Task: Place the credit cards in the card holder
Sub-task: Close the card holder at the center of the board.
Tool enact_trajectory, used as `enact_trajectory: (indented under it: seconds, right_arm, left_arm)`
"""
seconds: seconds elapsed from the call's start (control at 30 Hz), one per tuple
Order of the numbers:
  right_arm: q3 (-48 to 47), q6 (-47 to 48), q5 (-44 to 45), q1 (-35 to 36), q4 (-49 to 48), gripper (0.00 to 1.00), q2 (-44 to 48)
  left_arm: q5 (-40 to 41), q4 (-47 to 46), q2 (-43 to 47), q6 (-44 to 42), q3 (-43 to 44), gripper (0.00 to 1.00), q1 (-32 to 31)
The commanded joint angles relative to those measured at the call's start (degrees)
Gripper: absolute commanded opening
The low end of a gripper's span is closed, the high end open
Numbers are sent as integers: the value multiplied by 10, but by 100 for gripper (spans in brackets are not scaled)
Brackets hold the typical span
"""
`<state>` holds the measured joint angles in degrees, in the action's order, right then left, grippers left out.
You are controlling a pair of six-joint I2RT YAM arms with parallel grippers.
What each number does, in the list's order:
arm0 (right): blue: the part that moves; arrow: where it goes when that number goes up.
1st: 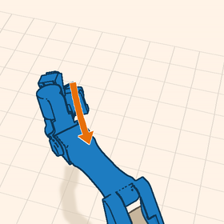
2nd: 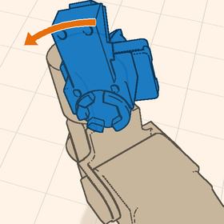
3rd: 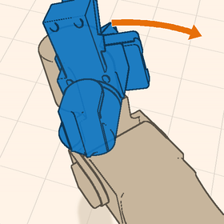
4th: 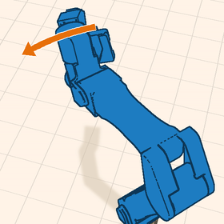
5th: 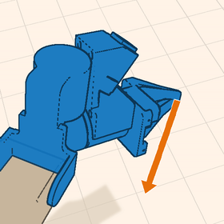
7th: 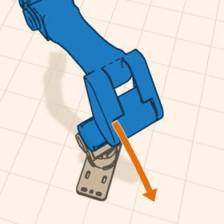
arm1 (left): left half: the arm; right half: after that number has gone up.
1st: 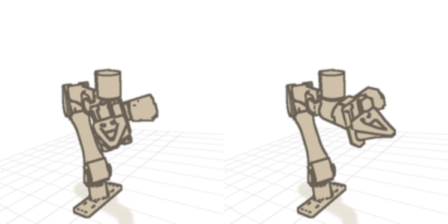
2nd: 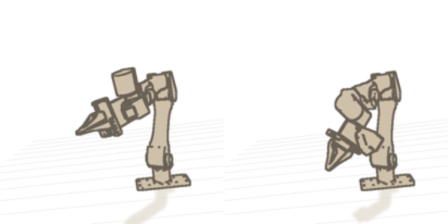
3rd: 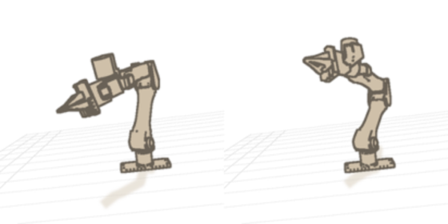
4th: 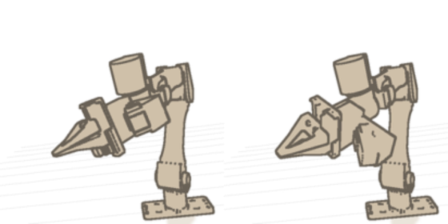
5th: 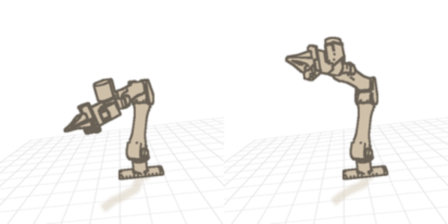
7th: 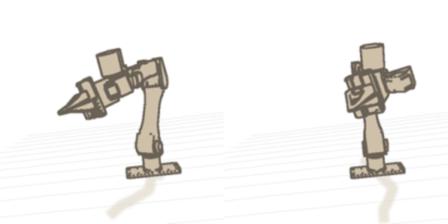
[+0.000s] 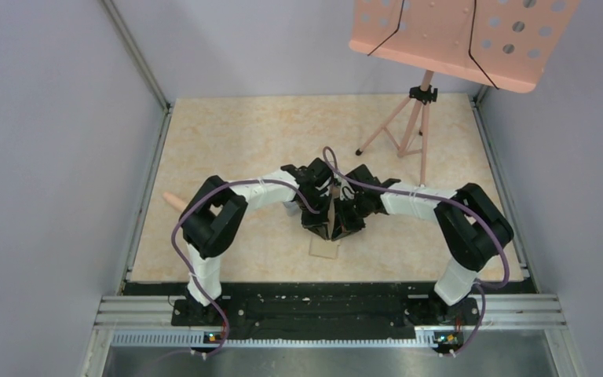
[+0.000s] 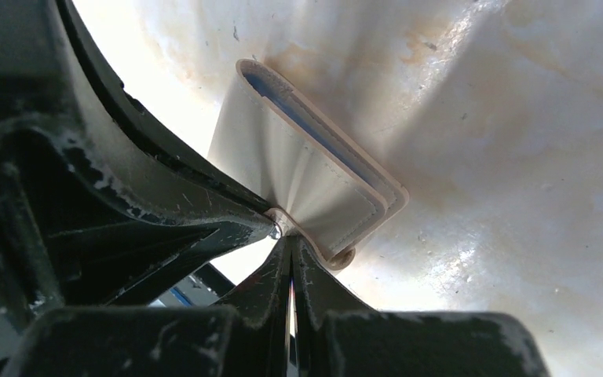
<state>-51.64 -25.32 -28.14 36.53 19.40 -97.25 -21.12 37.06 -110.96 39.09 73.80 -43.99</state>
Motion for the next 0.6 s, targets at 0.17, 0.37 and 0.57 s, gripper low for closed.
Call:
enact_trajectory:
  seconds: [0.17,0.37,0.57]
  right_arm:
    - [1,23,149,49,79,0,-81]
    - [-19,24,184,71,108,0,-113]
    - [-21,29,164,72,96,0,-104]
  left_arm:
    - [142,49,-107,-55,28,0,-54]
    - [192,88,-142,-69,37,0,-79]
    - [178,63,-113,-81,30,0,-80]
